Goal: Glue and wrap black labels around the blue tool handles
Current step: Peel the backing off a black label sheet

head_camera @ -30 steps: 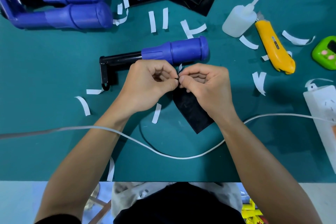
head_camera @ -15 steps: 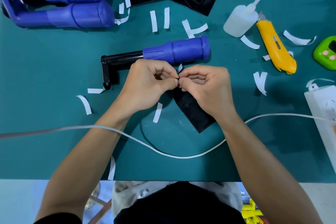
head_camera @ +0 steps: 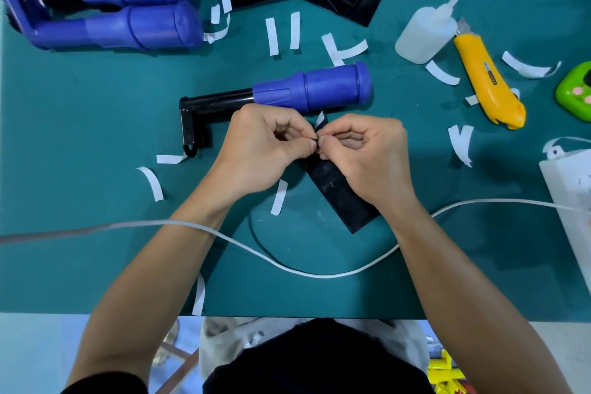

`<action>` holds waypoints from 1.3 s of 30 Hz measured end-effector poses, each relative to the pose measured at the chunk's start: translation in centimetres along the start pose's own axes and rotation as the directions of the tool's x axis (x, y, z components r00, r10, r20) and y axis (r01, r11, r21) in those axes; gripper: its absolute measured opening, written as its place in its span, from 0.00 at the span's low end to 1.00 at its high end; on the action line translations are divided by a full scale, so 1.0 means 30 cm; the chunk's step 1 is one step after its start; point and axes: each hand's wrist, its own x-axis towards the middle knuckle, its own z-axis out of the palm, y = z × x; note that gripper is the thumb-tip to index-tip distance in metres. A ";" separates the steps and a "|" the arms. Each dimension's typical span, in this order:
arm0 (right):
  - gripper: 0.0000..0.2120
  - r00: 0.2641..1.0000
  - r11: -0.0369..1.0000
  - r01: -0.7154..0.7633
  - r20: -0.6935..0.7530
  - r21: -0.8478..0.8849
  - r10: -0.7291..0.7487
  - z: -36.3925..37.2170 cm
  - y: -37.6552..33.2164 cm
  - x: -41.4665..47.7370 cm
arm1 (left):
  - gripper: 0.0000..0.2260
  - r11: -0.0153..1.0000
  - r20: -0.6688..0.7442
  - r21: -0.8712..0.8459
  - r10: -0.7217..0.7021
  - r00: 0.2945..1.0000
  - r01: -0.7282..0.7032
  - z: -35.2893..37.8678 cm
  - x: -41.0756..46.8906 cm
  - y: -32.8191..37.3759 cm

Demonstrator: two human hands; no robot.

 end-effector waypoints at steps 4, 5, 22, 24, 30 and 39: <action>0.10 1.000 1.000 0.002 0.002 -0.030 -0.002 0.003 0.003 0.000 | 0.10 1.000 -0.013 0.007 -0.024 1.000 0.024 -0.007 0.000 0.002; 0.11 1.000 1.000 0.006 -0.002 -0.030 -0.006 0.005 0.004 -0.001 | 0.10 0.999 -0.013 0.010 -0.030 0.999 0.030 -0.007 0.000 0.002; 0.13 0.999 0.999 0.021 -0.024 -0.036 -0.022 0.008 0.004 0.000 | 0.08 1.000 -0.018 0.009 -0.026 0.999 0.026 -0.003 -0.004 -0.001; 0.14 0.999 0.999 0.029 -0.034 -0.036 -0.030 0.010 0.003 -0.002 | 0.07 1.000 -0.016 0.000 -0.019 1.000 0.019 -0.003 -0.005 0.000; 0.13 0.998 0.999 0.035 -0.053 -0.040 -0.037 0.010 0.004 -0.006 | 0.08 1.000 -0.012 -0.020 -0.008 1.000 0.007 0.002 -0.005 0.002; 0.10 0.998 1.000 0.029 -0.060 -0.008 -0.030 0.013 -0.003 -0.004 | 0.09 0.998 -0.004 -0.068 -0.008 1.000 0.008 0.002 -0.001 0.002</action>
